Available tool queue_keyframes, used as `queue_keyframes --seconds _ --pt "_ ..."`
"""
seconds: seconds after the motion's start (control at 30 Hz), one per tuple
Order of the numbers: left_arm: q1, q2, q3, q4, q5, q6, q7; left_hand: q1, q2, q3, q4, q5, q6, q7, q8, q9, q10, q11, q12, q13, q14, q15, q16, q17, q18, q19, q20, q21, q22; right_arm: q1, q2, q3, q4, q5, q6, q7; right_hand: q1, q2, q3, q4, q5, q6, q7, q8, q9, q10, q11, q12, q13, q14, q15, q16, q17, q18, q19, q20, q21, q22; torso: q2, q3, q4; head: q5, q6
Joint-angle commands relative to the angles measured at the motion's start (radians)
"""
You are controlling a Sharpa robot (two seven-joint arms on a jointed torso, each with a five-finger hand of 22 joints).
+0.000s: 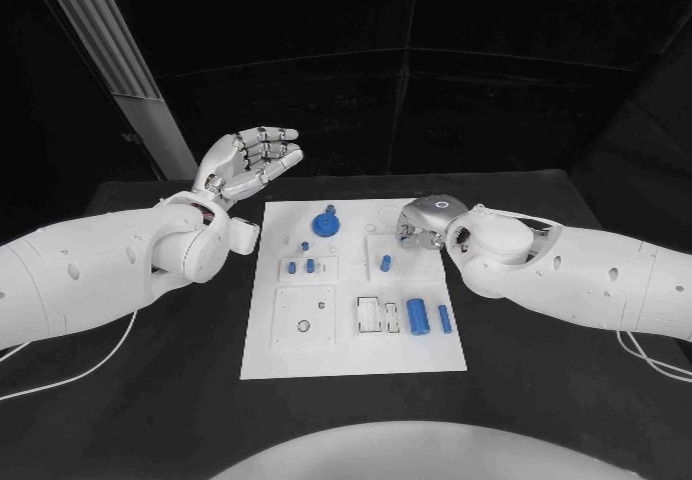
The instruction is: Assemble the parts on the task board
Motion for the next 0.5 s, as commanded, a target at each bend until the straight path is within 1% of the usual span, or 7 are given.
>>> queue_keyframes --seconds 0.03,0.07,0.2,0.33,0.43,0.5 --pt "0.001 0.001 0.001 0.0 0.003 0.01 0.204 0.001 0.011 0.007 0.0 -0.001 -0.003 0.121 0.003 0.001 -0.004 -0.001 0.002 -0.001 -0.008 0.002 0.004 -0.001 -0.005 0.008 0.0 -0.003 -0.001 -0.002 -0.003 -0.002 0.001 -0.021 -0.02 0.001 0.013 -0.002 0.003 -0.002 -0.002 0.008 0.001 0.002 0.003 0.012 0.0 -0.007 -0.001 0.089 -0.008 -0.004 0.181 -0.016 0.089 -0.004 0.008 0.254 0.0 0.0 0.0004 -0.001 0.001" --pt "0.001 0.001 0.001 0.0 0.003 0.01 0.204 0.002 0.016 0.01 -0.001 -0.001 -0.007 0.121 0.011 0.001 -0.008 -0.001 0.01 -0.002 -0.01 0.003 0.009 -0.007 -0.005 0.009 -0.001 -0.005 -0.003 -0.002 -0.004 -0.002 0.001 -0.023 -0.028 0.002 0.013 -0.002 0.003 -0.003 -0.002 0.008 0.001 0.002 0.003 0.012 0.0 -0.008 -0.001 0.089 -0.007 -0.004 0.181 -0.016 0.089 -0.004 0.008 0.254 0.0 0.0004 0.0004 0.0 0.002" --pt "0.001 0.001 0.001 0.0 0.003 0.01 0.204 0.002 0.016 0.01 -0.001 -0.001 -0.007 0.121 0.011 0.001 -0.008 -0.001 0.01 -0.002 -0.01 0.003 0.009 -0.007 -0.005 0.009 -0.001 -0.005 -0.003 -0.003 -0.007 -0.002 0.005 -0.029 -0.066 0.01 0.016 -0.006 0.004 -0.003 -0.002 0.012 0.003 0.002 0.002 0.019 0.001 -0.013 -0.001 0.088 -0.002 -0.005 0.179 -0.017 0.091 -0.002 0.01 0.255 0.0 0.0002 0.0001 0.001 0.002" --pt "0.001 0.001 0.001 -0.001 0.003 0.01 0.204 0.002 0.016 0.01 -0.001 -0.001 -0.007 0.121 0.011 0.001 -0.008 -0.001 0.01 -0.002 -0.01 0.003 0.009 -0.007 -0.005 0.009 -0.001 -0.005 -0.003 -0.004 -0.01 -0.002 0.009 -0.034 -0.098 0.016 0.019 -0.008 0.006 -0.003 -0.002 0.015 0.005 0.001 0.002 0.025 0.002 -0.017 -0.001 0.089 0.002 -0.005 0.178 -0.017 0.092 0.0 0.012 0.255 0.001 0.0007 -0.0007 0.002 0.002" --pt "0.001 0.001 0.001 -0.001 0.003 0.011 0.204 0.002 0.016 0.01 -0.001 -0.001 -0.007 0.121 0.011 0.001 -0.008 -0.001 0.01 -0.002 -0.01 0.003 0.009 -0.007 -0.005 0.009 -0.001 -0.005 -0.003 -0.004 -0.014 -0.002 0.012 -0.037 -0.122 0.023 0.019 -0.009 0.006 -0.002 -0.002 0.017 0.006 0.001 0.002 0.027 0.003 -0.02 -0.001 0.088 0.005 -0.005 0.178 -0.017 0.092 0.002 0.013 0.256 0.001 0.0003 -0.0009 0.003 0.001" --pt "0.001 0.001 0.001 -0.001 0.003 0.011 0.204 0.003 0.02 0.013 -0.001 -0.001 -0.011 0.121 0.018 0.001 -0.012 -0.001 0.017 -0.003 -0.012 0.003 0.014 -0.012 -0.005 0.009 -0.001 -0.006 -0.004 -0.004 -0.017 -0.002 0.015 -0.038 -0.141 0.029 0.019 -0.011 0.006 -0.002 -0.002 0.018 0.007 0.0 0.002 0.029 0.004 -0.022 -0.002 0.088 0.006 -0.005 0.178 -0.018 0.093 0.003 0.014 0.256 0.001 0.0004 -0.0003 0.004 0.001"
